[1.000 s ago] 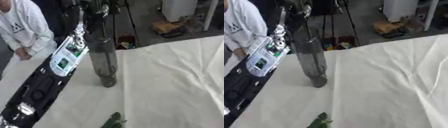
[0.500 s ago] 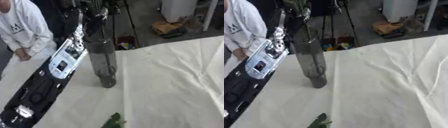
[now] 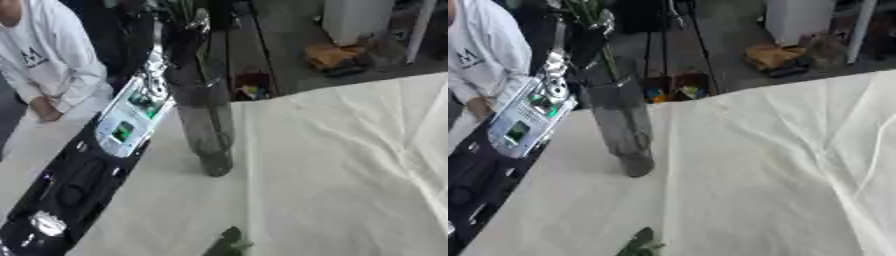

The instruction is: Arrange flowers into the vase.

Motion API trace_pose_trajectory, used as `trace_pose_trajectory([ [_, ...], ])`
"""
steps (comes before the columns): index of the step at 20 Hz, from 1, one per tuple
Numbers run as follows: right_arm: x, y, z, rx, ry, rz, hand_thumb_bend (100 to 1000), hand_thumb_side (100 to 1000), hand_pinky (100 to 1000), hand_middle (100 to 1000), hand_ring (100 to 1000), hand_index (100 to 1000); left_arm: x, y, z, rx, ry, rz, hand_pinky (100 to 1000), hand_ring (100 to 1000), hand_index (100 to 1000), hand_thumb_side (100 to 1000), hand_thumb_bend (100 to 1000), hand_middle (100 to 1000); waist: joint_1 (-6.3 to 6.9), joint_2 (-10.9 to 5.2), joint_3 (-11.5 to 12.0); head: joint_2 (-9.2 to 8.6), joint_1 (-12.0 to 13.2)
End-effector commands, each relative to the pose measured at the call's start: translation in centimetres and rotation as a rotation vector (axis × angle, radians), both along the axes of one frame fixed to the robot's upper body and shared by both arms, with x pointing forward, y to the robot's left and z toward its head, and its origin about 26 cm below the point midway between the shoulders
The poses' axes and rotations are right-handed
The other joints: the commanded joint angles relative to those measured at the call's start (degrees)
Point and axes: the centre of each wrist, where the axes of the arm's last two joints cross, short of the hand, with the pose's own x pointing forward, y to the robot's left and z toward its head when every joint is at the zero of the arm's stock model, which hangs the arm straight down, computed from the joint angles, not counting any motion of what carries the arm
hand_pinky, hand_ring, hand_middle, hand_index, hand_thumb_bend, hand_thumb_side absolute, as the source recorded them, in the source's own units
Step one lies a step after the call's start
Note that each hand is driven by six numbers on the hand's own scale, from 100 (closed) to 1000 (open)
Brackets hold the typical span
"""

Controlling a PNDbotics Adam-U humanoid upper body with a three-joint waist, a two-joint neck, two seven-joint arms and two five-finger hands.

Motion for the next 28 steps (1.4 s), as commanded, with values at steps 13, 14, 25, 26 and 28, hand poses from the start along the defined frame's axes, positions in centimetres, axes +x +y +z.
trace_pose_trajectory([
  [13, -0.3, 0.0, 0.7, -0.009, -0.018, -0.009, 100, 962, 795, 450, 639, 848, -0.8, 0.3, 1.5, 0.004, -0.127, 0.036, 592, 463, 401, 675, 249, 313, -0.26, -0.91, -0.1, -0.82, 0.3],
  [14, -0.3, 0.0, 0.7, -0.009, -0.017, -0.009, 100, 962, 795, 450, 639, 848, -0.8, 0.3, 1.5, 0.016, -0.136, 0.037, 591, 463, 402, 667, 247, 313, -0.23, -0.89, 0.0, -0.79, 0.3],
  [25, -0.3, 0.0, 0.7, -0.009, -0.015, -0.008, 100, 964, 796, 448, 640, 849, -1.4, 0.1, 1.8, 0.107, -0.228, 0.058, 577, 459, 402, 648, 269, 313, -0.17, -0.74, 0.1, -1.0, 0.2],
  [26, -0.3, 0.0, 0.7, -0.009, -0.015, -0.007, 100, 961, 796, 448, 640, 849, -1.5, 0.1, 1.8, 0.108, -0.234, 0.057, 576, 459, 401, 649, 271, 313, -0.17, -0.68, 0.1, -1.03, 0.2],
  [28, -0.2, 0.0, 0.7, -0.009, -0.015, -0.006, 100, 966, 796, 448, 640, 849, -1.6, 0.0, 1.8, 0.11, -0.247, 0.056, 573, 456, 398, 647, 277, 310, -0.19, -0.58, 0.1, -1.08, 0.2],
])
